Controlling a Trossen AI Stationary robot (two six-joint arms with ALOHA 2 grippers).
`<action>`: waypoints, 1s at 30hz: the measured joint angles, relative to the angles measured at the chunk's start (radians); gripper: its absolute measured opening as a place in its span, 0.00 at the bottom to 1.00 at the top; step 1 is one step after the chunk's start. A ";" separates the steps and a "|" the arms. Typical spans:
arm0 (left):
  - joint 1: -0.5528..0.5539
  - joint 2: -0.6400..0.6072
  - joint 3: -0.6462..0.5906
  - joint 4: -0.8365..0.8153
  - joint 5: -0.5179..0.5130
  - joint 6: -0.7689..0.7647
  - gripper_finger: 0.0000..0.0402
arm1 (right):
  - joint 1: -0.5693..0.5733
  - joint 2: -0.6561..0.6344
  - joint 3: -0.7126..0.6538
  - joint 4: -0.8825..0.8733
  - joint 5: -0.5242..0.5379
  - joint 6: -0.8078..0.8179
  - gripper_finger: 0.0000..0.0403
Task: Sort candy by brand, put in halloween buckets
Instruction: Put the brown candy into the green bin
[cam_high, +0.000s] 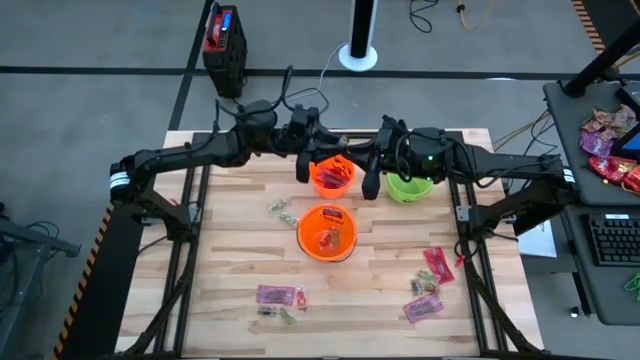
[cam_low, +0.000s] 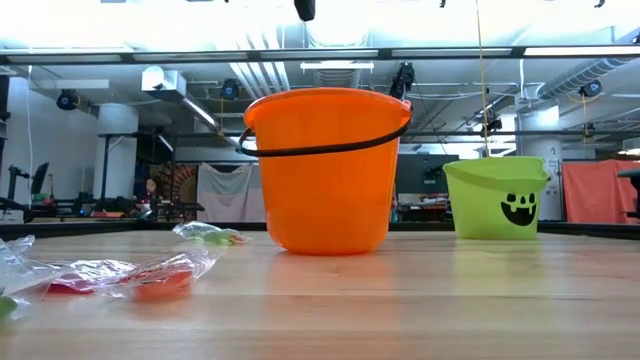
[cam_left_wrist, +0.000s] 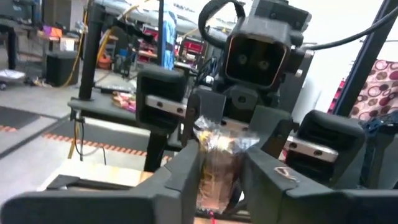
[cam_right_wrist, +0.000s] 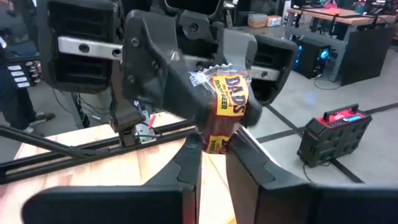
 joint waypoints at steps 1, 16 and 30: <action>0.000 0.000 0.000 -0.009 0.000 0.000 0.26 | 0.000 0.000 0.000 0.000 0.000 0.001 0.10; 0.054 -0.011 0.000 -0.163 -0.002 -0.011 0.54 | -0.066 -0.015 0.005 -0.382 0.286 0.216 0.02; 0.114 -0.033 0.000 -0.352 -0.003 -0.028 0.54 | -0.315 0.006 -0.155 -0.977 0.051 0.696 0.02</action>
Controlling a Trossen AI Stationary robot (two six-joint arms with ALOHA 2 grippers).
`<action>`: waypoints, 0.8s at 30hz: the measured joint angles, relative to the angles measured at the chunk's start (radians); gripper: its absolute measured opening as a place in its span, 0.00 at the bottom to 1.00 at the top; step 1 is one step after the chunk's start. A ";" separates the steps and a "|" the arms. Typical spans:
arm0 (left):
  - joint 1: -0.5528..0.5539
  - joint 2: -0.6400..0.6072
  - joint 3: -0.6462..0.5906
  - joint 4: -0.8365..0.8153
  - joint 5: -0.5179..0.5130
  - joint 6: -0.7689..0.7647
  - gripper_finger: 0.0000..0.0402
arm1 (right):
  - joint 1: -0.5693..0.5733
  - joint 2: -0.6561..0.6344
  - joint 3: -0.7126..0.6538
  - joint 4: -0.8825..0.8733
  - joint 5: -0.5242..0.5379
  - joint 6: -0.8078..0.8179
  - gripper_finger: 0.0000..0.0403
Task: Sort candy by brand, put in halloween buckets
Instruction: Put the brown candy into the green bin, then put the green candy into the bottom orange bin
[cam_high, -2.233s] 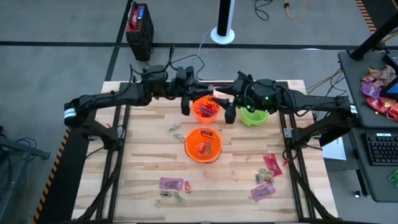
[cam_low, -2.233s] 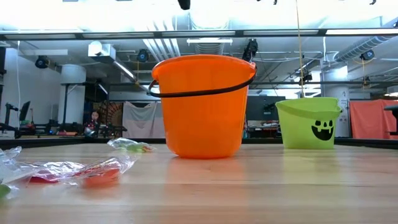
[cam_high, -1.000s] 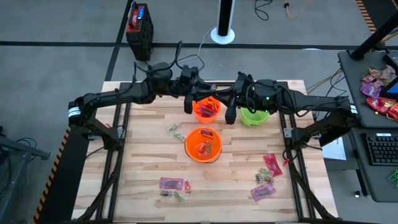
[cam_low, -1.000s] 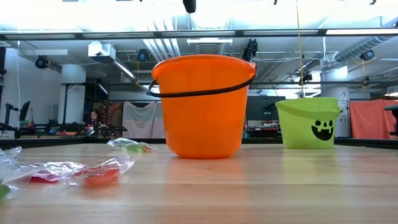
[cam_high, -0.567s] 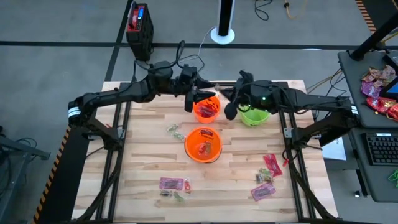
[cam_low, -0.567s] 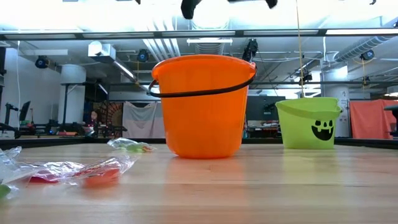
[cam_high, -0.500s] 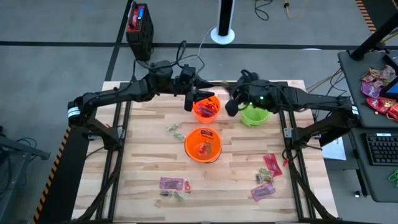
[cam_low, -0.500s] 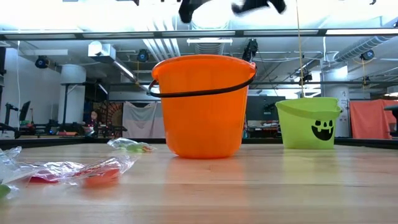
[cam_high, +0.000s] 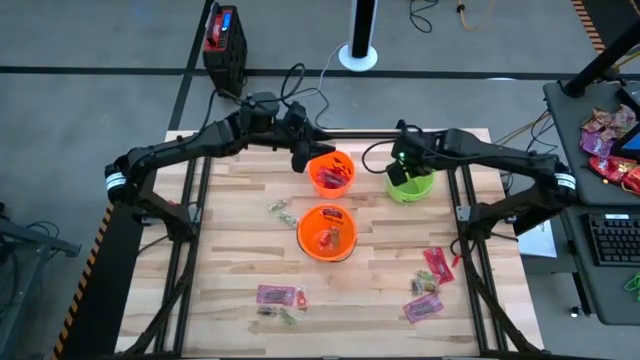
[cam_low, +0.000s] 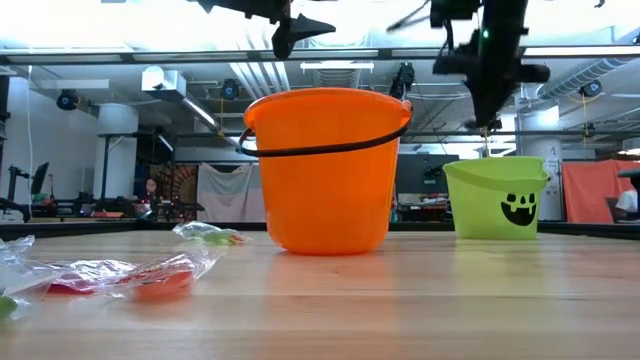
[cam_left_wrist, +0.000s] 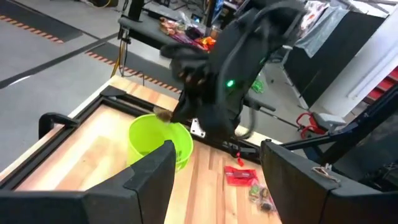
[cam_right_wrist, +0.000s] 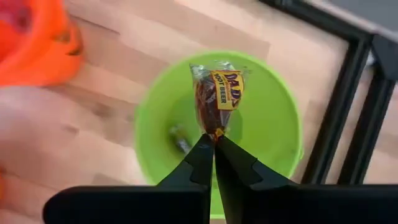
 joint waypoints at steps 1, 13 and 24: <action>0.000 0.000 0.000 0.003 0.000 -0.002 0.54 | -0.006 0.002 -0.019 0.002 0.000 0.021 0.02; 0.000 -0.025 0.000 -0.207 -0.002 0.013 0.54 | -0.050 0.001 -0.099 0.022 -0.077 0.054 0.21; 0.000 -0.054 -0.152 -0.848 -0.213 0.429 0.54 | -0.050 -0.002 -0.075 0.056 -0.080 0.064 0.48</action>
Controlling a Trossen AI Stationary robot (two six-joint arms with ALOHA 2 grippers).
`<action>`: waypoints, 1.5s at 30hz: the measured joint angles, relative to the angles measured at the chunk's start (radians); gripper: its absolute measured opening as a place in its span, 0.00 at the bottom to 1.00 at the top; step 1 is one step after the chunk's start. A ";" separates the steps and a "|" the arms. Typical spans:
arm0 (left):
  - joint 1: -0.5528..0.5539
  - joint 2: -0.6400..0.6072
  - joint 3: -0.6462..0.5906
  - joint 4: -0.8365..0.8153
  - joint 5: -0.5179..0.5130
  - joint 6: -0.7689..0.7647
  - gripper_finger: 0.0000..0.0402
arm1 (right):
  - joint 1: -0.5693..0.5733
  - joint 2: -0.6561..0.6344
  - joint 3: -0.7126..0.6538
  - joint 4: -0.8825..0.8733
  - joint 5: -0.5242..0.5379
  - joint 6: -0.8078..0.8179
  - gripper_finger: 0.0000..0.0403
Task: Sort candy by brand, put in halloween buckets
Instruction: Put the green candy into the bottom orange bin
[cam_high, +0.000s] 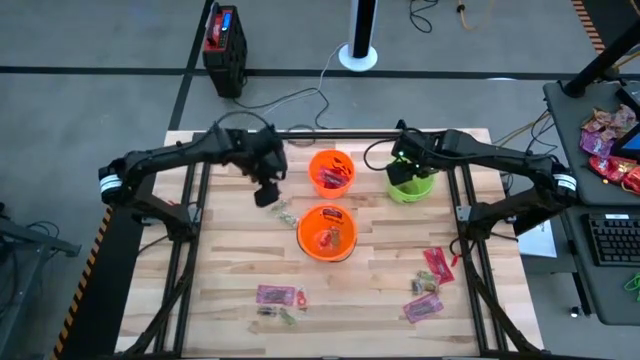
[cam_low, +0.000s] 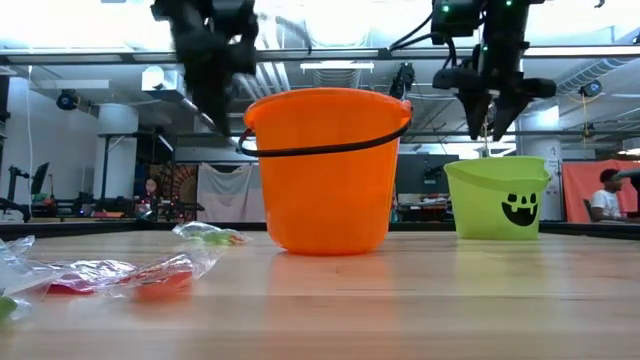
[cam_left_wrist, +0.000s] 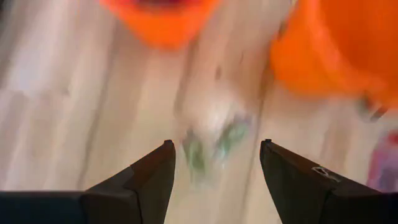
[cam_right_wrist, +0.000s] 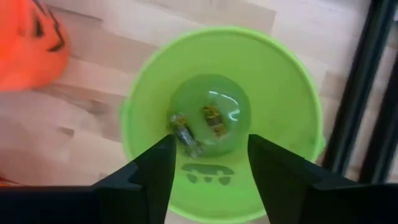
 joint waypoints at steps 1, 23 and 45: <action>0.003 -0.005 -0.044 0.013 0.003 0.027 0.54 | 0.000 0.000 0.000 0.010 -0.001 0.000 0.49; 0.016 -0.009 -0.583 0.562 -0.038 0.030 0.48 | 0.002 0.000 0.000 0.064 -0.009 0.001 0.52; 0.016 -0.077 -0.421 0.424 -0.037 -0.054 0.00 | 0.002 0.000 0.001 0.064 -0.007 -0.009 0.52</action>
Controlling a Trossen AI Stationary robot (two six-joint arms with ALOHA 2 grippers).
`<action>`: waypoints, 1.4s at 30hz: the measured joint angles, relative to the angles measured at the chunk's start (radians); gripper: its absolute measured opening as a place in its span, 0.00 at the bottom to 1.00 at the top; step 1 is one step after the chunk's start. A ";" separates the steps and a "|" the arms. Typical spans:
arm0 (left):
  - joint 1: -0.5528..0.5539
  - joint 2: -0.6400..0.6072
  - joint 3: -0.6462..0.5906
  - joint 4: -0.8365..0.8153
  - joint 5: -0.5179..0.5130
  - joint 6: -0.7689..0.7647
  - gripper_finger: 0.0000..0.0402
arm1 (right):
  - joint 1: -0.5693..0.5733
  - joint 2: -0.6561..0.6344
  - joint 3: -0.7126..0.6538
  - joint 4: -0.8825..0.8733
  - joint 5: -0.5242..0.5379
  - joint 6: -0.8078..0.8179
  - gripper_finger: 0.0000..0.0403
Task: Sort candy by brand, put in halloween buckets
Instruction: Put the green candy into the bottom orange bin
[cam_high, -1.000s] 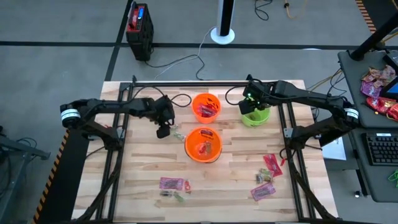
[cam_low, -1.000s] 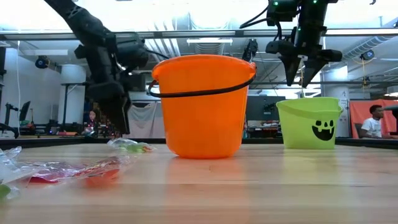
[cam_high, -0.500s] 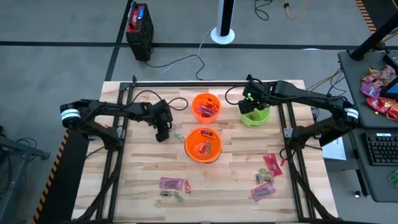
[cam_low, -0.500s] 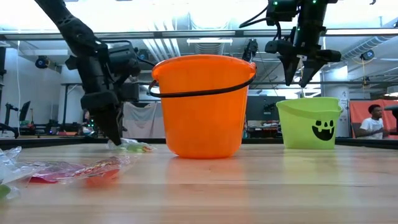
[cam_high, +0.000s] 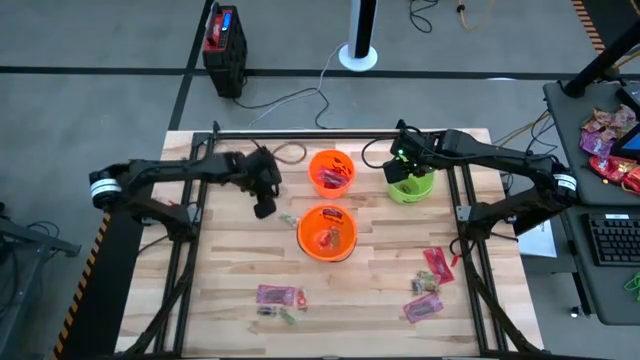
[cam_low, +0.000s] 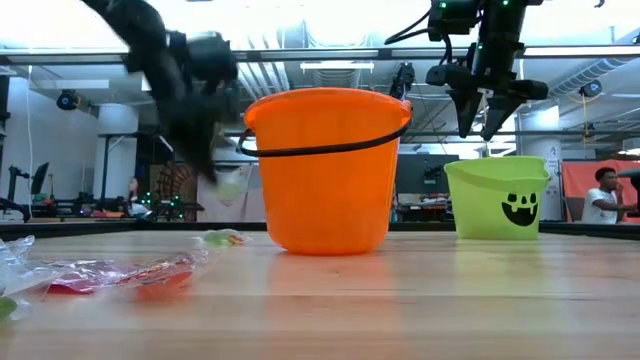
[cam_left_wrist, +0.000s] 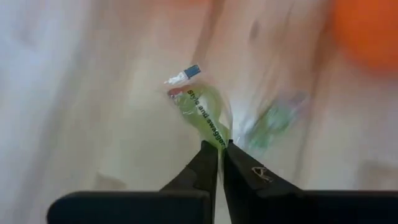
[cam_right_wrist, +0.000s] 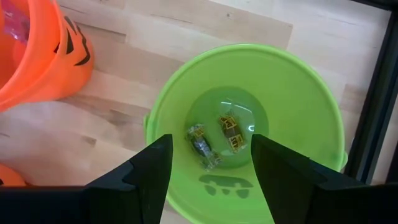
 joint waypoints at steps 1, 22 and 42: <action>-0.001 -0.019 0.041 -0.025 0.002 0.005 0.00 | 0.000 0.000 0.000 0.000 0.000 -0.002 0.52; -0.369 0.257 0.697 -0.222 -0.006 0.006 0.00 | 0.139 -0.083 0.064 0.014 -0.235 -0.067 0.52; -0.411 0.276 0.700 -0.306 -0.020 -0.025 0.41 | 0.885 0.063 0.018 -0.158 -0.478 0.612 0.52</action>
